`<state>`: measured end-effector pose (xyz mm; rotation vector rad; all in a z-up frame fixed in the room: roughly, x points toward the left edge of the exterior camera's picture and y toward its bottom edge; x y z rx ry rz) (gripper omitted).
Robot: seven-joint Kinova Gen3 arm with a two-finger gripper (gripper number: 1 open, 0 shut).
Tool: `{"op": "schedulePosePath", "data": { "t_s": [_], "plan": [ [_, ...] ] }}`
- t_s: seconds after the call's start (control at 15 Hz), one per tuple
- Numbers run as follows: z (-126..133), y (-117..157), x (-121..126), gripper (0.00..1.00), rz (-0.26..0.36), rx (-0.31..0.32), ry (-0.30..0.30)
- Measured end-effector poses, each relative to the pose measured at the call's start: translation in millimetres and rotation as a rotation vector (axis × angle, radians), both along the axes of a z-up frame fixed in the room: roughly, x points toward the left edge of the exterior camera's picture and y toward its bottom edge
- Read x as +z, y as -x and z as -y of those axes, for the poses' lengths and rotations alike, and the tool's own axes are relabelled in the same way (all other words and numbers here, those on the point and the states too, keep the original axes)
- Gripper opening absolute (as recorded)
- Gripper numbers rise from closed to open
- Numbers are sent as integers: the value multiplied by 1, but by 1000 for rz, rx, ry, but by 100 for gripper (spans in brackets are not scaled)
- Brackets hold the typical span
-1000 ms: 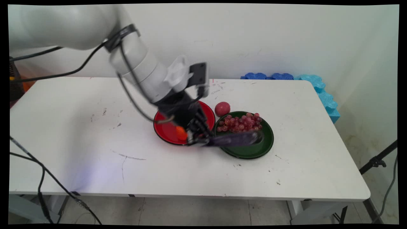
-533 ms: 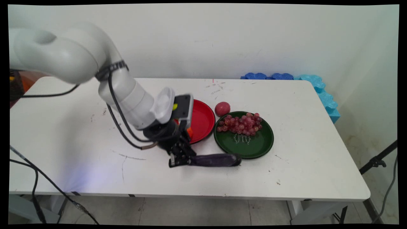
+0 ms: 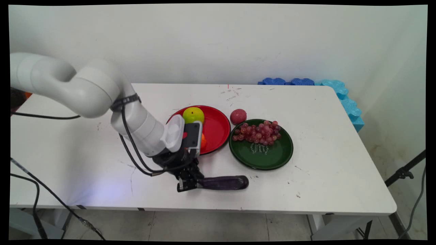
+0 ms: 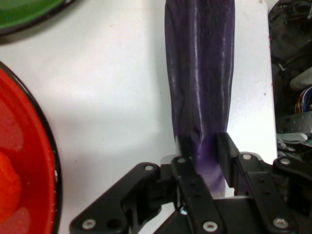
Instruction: Place the picked object on the table
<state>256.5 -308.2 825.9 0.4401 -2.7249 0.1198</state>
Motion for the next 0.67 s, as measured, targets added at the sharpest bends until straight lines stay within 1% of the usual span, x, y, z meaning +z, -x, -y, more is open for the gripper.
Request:
{"op": "schedulePosePath", "data": {
  "t_s": [0.13,0.4,0.47,0.67],
  "plan": [
    [-2,-2,-9,0,2,1,-3],
    [-6,-4,-20,0,-2,-2,-4],
    [-7,-5,-23,100,-4,-4,-3],
    [-8,-3,-22,100,-24,-18,4]
  ]
}}
